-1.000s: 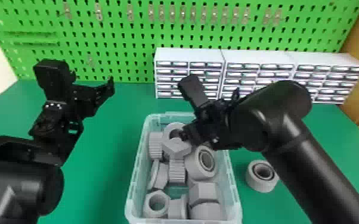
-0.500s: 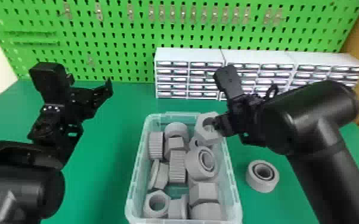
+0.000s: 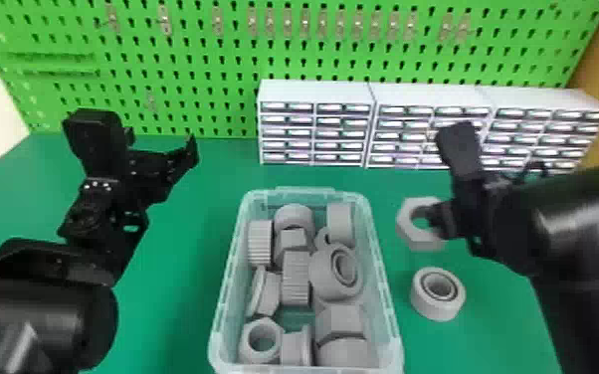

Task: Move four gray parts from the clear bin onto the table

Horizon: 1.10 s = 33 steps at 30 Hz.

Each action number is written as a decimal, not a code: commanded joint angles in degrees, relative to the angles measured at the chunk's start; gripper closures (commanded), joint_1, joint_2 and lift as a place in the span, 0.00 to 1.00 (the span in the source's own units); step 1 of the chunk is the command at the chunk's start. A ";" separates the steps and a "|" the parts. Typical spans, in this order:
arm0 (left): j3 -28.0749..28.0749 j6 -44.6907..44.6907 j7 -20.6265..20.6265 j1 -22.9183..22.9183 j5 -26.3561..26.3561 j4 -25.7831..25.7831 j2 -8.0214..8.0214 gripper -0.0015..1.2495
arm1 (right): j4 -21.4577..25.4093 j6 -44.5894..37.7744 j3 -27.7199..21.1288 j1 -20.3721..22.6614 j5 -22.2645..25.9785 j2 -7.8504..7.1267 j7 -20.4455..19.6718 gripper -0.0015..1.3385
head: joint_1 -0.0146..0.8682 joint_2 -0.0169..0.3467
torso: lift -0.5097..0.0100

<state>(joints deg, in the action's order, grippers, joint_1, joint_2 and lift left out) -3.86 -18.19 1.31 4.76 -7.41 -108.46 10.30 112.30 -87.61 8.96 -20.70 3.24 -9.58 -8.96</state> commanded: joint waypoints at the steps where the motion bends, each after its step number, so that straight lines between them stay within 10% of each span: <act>1: -0.62 0.00 -0.34 0.17 -0.06 0.00 0.07 0.20 | 0.55 -1.07 -5.09 3.03 -3.24 -0.17 0.00 0.78 | 0.78 0.14 | 0.89; 8: -1.59 -0.09 -0.78 0.69 -0.41 0.71 -0.02 0.20 | 0.20 -0.63 -10.10 6.37 -9.83 0.27 0.00 0.78 | 0.78 0.14 | 0.89; 16: -1.77 -0.09 -1.48 0.78 -0.50 0.97 -0.02 0.20 | -2.70 5.00 -17.04 11.12 -4.91 0.44 0.00 0.78 | 0.78 0.14 | 0.89; 21: -1.33 -0.09 -1.57 0.87 -0.85 1.06 -0.02 0.20 | -6.83 9.57 -16.34 12.70 1.59 -1.93 0.00 0.78 | 0.78 0.14 | 0.89; 33: -1.77 -0.53 -1.66 0.87 -1.64 1.50 -0.19 0.20 | -9.91 11.85 -16.52 13.93 0.54 -1.40 0.00 0.78 | 0.78 0.14 | 0.89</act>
<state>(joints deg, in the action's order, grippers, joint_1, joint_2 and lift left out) -5.56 -18.51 -0.33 5.64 -8.75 -107.00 10.11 102.87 -76.05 -7.16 -7.24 4.39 -11.20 -8.96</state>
